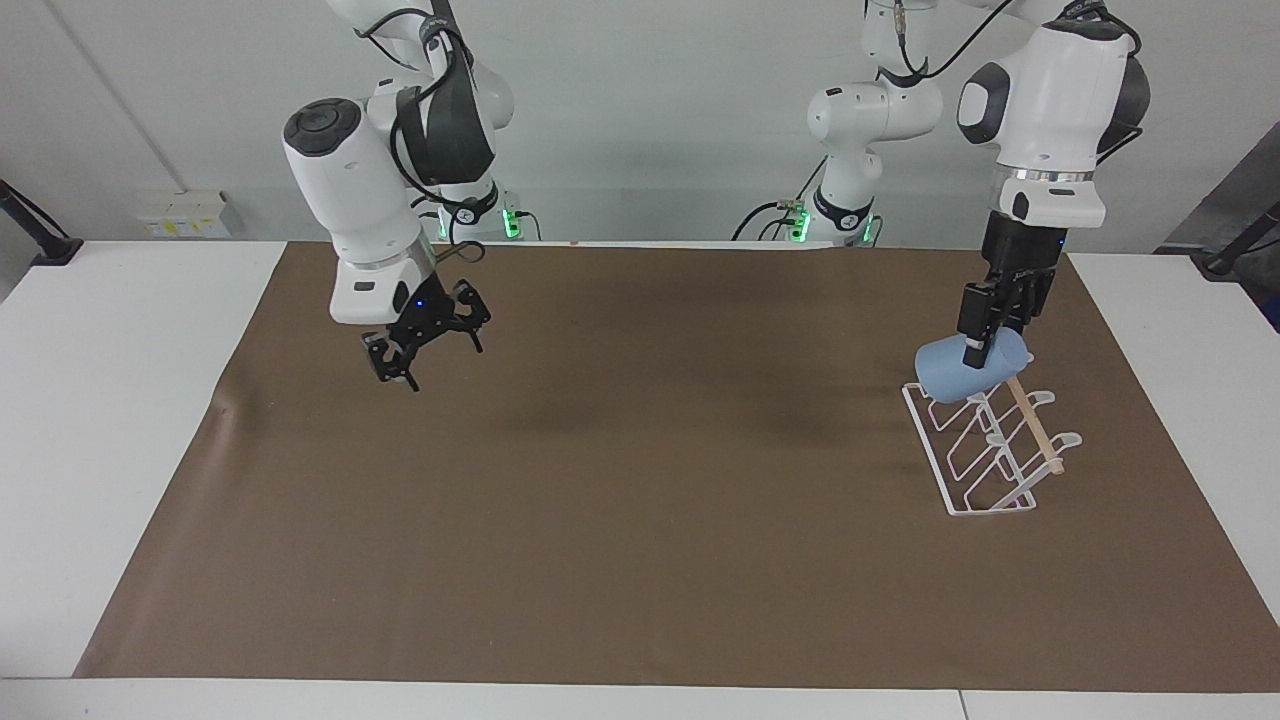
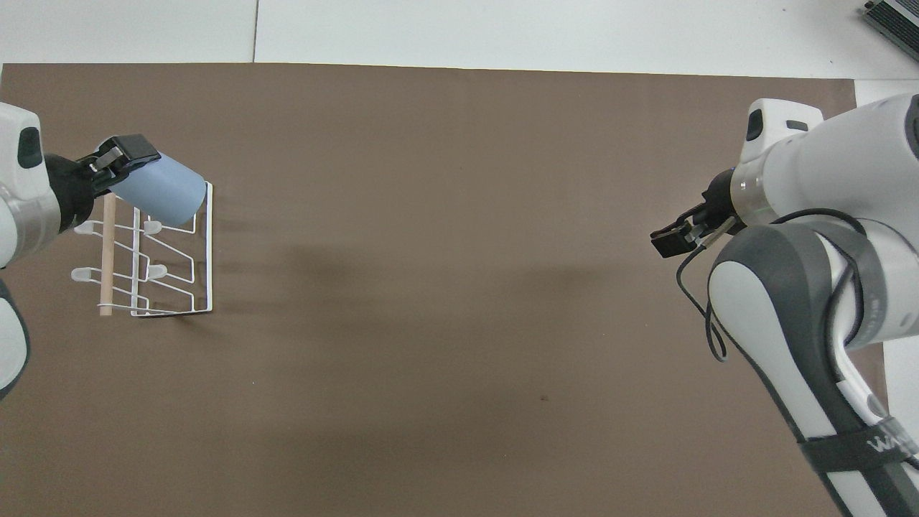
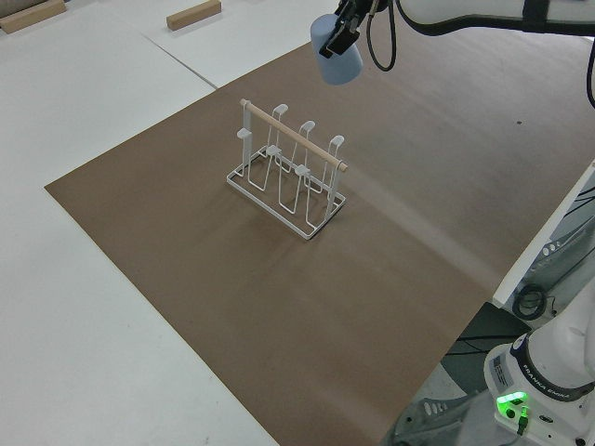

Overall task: Hang cup on cup holder
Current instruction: 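Raise the cup above the rack with the left gripper while the right gripper retreats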

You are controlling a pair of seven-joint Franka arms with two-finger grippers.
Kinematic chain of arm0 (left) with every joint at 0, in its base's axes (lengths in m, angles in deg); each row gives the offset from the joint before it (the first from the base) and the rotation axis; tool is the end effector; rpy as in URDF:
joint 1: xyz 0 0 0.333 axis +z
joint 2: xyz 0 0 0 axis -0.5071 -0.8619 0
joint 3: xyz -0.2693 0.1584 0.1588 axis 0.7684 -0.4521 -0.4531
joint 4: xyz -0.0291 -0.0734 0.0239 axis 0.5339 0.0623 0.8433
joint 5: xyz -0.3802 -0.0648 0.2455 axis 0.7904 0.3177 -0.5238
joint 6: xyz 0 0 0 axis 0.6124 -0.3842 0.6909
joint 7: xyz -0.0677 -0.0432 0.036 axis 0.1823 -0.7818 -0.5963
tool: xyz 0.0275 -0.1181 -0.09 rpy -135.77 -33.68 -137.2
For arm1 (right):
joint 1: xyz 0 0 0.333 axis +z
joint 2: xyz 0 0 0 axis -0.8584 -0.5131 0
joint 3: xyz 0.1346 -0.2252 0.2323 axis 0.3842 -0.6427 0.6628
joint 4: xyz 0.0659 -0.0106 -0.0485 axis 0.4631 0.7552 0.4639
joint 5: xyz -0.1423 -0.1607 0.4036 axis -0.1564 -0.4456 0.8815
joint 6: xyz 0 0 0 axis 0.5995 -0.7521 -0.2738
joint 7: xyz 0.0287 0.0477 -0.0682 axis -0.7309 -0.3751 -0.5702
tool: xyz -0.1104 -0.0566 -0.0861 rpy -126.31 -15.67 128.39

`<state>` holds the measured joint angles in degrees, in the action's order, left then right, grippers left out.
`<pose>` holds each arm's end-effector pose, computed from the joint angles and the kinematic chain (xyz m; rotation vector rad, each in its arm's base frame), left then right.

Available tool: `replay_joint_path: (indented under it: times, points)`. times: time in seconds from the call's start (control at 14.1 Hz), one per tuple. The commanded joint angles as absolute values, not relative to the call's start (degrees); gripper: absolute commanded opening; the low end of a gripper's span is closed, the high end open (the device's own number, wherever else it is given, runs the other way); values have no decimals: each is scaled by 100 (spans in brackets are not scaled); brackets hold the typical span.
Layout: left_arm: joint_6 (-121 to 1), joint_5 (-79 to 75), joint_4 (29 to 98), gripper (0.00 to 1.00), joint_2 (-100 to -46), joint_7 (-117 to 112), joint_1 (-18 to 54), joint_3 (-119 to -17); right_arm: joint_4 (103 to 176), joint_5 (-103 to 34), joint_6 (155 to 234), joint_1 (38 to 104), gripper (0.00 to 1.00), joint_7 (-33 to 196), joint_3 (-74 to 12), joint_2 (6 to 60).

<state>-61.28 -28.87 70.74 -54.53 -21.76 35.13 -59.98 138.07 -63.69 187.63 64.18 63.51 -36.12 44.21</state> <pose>0.6333 -0.0755 0.5493 2.8068 0.6840 0.7839 0.6555 0.0856 0.4831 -2.9935 -0.8838 -0.1130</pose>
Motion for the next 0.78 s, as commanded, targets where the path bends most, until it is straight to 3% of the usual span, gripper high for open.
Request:
replay_joint_path:
  times: [0.0, 0.28, 0.71]
  points:
    - [-6727, -3459, 6851, 0, -5812, -2039, 3636, -5974, 13465, -6787, 18122, 6432, 100, 8078, -3635, 4374]
    - [-7167, -4075, 6621, 0, -6261, -2039, 3750, -5974, 13402, -6700, 17681, 6441, 100, 9830, -3767, 4418]
    - [-7467, -4551, 6762, 0, -6525, -2039, 3934, -5974, 13569, -6393, 17803, 6441, 100, 10414, -4136, 4471]
